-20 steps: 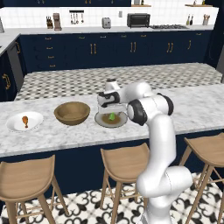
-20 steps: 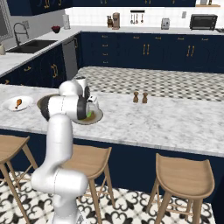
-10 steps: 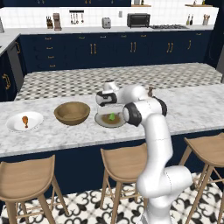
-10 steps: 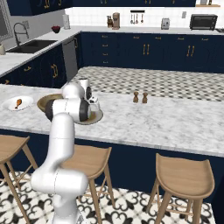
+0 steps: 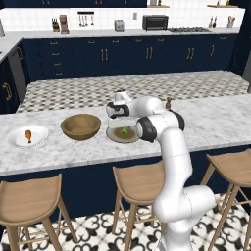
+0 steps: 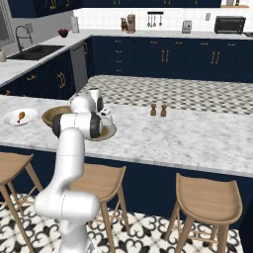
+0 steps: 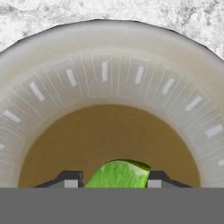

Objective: Pick the chicken drumstick and lemon wedge from their plates and place them in the bowl. Then put the bowl in the fridge.

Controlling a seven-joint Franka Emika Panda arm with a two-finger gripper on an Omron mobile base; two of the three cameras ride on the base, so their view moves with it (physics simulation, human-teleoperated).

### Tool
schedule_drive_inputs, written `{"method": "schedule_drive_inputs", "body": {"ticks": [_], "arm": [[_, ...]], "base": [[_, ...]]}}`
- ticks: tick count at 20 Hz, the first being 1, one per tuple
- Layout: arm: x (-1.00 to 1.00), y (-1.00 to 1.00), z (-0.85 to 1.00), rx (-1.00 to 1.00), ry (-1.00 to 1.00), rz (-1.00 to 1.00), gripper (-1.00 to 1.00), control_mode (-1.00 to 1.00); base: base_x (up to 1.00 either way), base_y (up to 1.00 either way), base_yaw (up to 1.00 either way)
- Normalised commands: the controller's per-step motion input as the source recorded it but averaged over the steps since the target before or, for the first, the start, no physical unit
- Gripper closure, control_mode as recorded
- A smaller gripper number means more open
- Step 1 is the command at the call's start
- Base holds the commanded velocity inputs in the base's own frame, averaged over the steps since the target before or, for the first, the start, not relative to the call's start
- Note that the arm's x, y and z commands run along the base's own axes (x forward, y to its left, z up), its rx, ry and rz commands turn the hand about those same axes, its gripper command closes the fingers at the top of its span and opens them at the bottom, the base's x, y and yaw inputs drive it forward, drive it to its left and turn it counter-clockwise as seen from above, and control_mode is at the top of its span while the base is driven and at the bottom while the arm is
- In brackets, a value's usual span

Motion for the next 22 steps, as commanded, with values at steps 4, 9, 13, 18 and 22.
{"method": "schedule_drive_inputs", "body": {"ticks": [4, 9, 13, 18, 22], "arm": [[0.0, 0.0, 0.36, 0.01, 0.03, 0.0, 1.0, -1.0], [-0.13, 0.01, 0.97, 0.0, 0.06, 0.0, 1.0, -1.0], [-0.05, 0.58, 0.87, 0.0, 0.02, 0.0, 1.0, -1.0], [-0.02, 0.97, 0.34, 0.0, -0.01, 0.0, 1.0, -1.0], [-0.01, 0.98, -0.06, -0.01, -0.12, 0.0, 1.0, -1.0]], "base": [[0.0, 0.0, 0.0], [0.0, 0.0, 0.0], [0.0, 0.0, 0.0], [0.0, 0.0, 0.0], [0.0, 0.0, 0.0]]}}
